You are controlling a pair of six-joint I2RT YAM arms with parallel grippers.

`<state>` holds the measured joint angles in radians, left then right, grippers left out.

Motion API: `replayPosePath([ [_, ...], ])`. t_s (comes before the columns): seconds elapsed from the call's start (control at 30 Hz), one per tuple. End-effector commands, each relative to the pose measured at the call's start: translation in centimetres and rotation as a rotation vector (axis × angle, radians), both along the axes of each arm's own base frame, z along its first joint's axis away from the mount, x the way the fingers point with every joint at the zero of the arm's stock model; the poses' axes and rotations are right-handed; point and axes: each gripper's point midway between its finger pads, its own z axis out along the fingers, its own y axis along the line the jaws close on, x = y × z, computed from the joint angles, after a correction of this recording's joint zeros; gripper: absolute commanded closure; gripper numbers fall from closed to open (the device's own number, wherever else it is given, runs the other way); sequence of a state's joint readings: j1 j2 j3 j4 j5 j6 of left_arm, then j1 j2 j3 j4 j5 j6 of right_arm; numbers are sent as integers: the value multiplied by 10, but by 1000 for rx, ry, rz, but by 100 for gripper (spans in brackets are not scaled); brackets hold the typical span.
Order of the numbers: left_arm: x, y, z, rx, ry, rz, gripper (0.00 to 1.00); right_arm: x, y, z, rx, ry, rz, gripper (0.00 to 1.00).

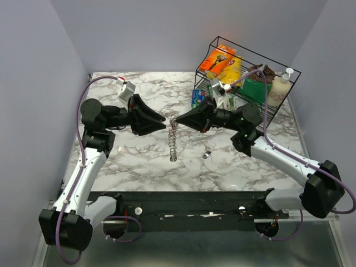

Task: Put the keys on the keyring

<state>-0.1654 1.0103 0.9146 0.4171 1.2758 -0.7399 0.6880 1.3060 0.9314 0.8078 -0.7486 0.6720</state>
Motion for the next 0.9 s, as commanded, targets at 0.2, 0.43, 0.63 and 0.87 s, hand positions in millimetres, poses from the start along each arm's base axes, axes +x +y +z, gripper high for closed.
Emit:
replayPosePath([
  [0.2, -41, -9, 53, -187, -91, -212, 49, -12, -9, 46, 157, -66, 25, 99],
  [0.43, -39, -9, 49, -201, -56, -255, 56, -15, -11, 49, 154, -78, 21, 99],
  [0.63, -39, -9, 50, -200, -61, -253, 57, -12, -10, 47, 147, -76, 12, 99],
  [0.87, -40, -11, 45, -180, -61, -258, 61, -10, -8, 46, 149, -65, 14, 99],
])
